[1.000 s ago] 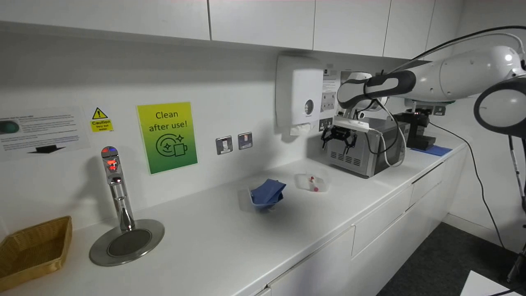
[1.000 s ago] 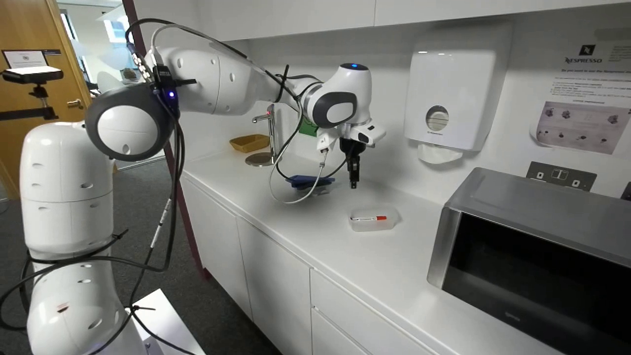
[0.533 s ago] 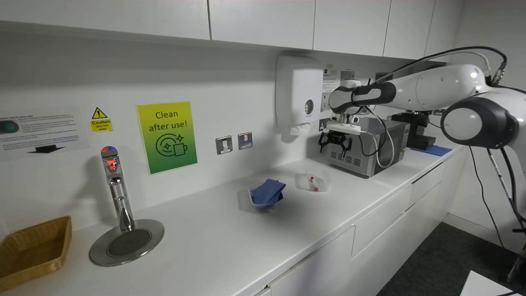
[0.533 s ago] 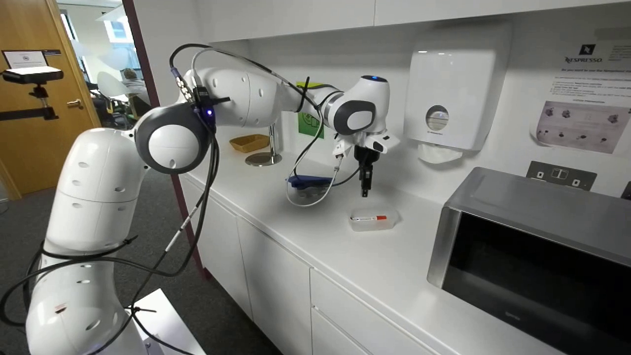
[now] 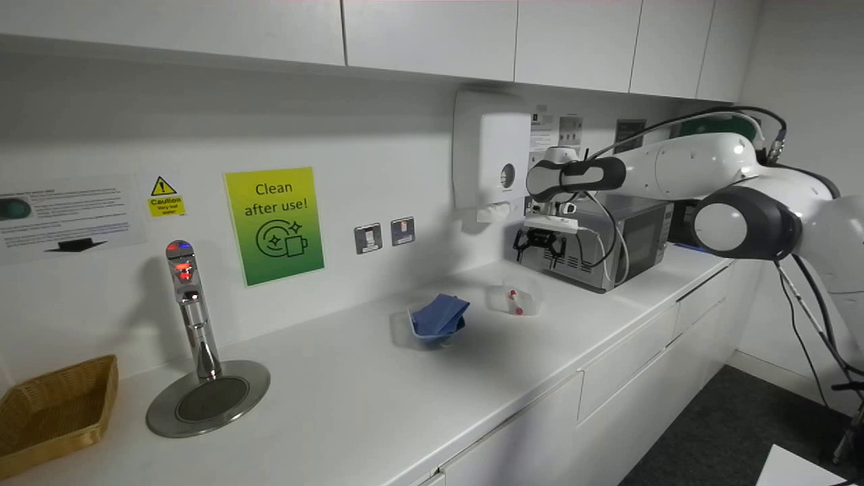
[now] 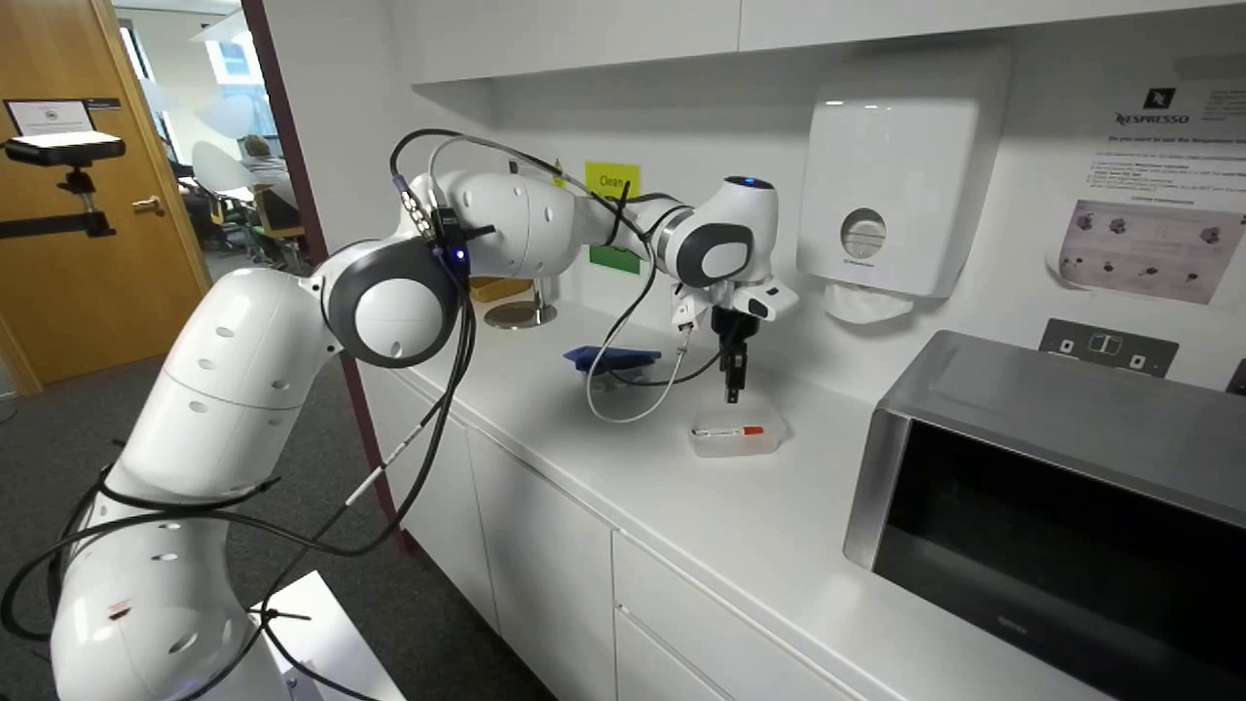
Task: Remove the marker from the container
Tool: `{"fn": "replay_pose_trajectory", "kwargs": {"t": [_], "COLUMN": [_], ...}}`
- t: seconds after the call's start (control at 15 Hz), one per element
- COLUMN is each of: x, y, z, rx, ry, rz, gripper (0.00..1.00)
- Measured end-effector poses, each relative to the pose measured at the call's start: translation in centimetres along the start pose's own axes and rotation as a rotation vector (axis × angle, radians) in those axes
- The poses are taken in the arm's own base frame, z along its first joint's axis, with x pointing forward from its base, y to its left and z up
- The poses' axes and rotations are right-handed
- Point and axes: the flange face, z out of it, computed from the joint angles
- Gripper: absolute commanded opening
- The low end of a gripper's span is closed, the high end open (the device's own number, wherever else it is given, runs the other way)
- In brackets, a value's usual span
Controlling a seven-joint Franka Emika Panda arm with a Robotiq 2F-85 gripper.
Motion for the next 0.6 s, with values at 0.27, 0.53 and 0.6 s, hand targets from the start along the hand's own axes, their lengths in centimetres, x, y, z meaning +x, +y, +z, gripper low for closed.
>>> {"fn": "replay_pose_trajectory", "kwargs": {"t": [0.27,0.53,0.6], "x": [0.5,1.0,1.1], "y": [-0.7,-1.2,-1.2], "z": [1.8,3.6,4.1], "rx": [-0.011,-0.022,-0.026], "ry": [-0.004,-0.008,-0.01], "rz": [-0.007,-0.013,-0.013], "gripper": [1.0,0.89,0.88]}}
